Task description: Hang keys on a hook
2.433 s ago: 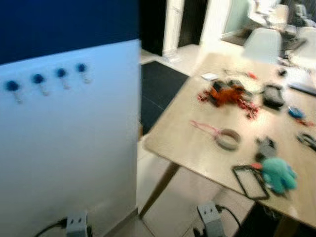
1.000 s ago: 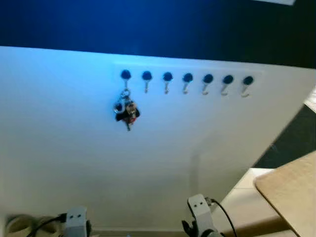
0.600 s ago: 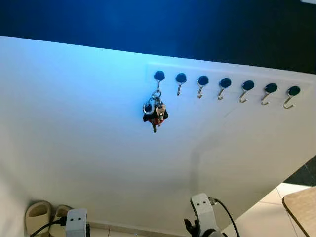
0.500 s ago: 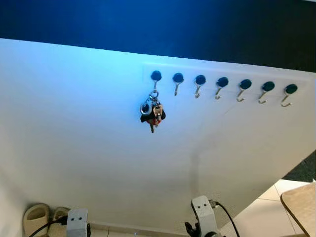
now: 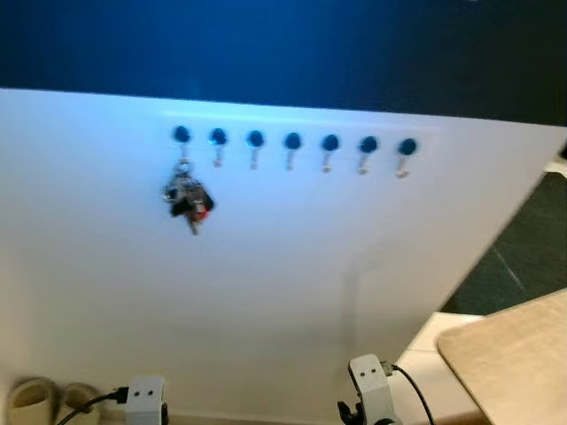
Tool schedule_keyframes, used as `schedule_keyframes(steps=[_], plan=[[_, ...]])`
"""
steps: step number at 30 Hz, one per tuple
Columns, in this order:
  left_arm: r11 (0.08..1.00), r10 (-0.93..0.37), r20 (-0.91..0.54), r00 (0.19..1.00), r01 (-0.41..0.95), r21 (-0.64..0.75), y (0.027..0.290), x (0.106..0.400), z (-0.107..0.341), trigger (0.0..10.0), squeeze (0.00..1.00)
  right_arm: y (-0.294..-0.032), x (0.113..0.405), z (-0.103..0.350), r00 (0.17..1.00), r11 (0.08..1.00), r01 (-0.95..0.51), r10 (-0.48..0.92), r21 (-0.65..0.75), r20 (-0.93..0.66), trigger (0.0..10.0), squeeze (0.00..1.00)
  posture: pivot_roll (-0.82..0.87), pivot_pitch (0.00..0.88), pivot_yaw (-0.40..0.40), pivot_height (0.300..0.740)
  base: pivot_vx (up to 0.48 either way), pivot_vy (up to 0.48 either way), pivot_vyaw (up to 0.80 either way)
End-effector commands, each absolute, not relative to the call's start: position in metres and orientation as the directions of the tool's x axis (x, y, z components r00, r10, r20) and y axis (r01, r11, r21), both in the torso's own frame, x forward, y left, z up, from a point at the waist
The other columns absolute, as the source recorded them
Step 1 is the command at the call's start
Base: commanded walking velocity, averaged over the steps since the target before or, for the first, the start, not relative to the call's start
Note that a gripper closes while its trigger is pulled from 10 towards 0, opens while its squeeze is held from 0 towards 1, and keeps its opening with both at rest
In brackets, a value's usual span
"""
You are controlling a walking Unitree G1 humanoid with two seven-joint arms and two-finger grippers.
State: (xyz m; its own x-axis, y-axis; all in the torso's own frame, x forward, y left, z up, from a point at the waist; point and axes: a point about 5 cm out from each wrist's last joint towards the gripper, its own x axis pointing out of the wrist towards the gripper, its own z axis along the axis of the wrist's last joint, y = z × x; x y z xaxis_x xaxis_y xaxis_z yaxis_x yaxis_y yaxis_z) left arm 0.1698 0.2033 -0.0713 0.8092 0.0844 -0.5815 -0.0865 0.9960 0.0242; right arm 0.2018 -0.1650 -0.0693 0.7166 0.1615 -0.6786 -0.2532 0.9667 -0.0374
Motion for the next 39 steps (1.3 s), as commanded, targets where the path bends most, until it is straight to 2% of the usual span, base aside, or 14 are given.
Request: schedule_keyframes(steps=[1,22,39], plan=[[0.996,0.081,-0.600,0.796,-0.085,0.023,0.2034,0.1657,-0.0739,10.0,0.00,-0.1632,0.1997,-0.0708,0.712,0.971,-0.239,0.158,-0.025,-0.684,10.0,0.00,0.08,0.026,-0.053,0.740,0.000,0.000,0.00],[0.997,0.053,-0.608,0.792,-0.076,-0.012,0.2001,0.1645,-0.0751,10.0,0.00,-0.1637,0.1992,-0.0711,0.713,0.972,-0.234,0.154,-0.024,-0.684,10.0,0.00,0.08,0.038,-0.056,0.740,0.000,0.000,0.00],[0.998,0.046,-0.611,0.790,-0.067,-0.012,0.2009,0.1645,-0.0752,10.0,0.00,-0.1629,0.1994,-0.0709,0.715,0.973,-0.231,0.155,-0.021,-0.682,10.0,0.00,0.08,0.042,-0.055,0.740,-0.269,0.000,0.00]])
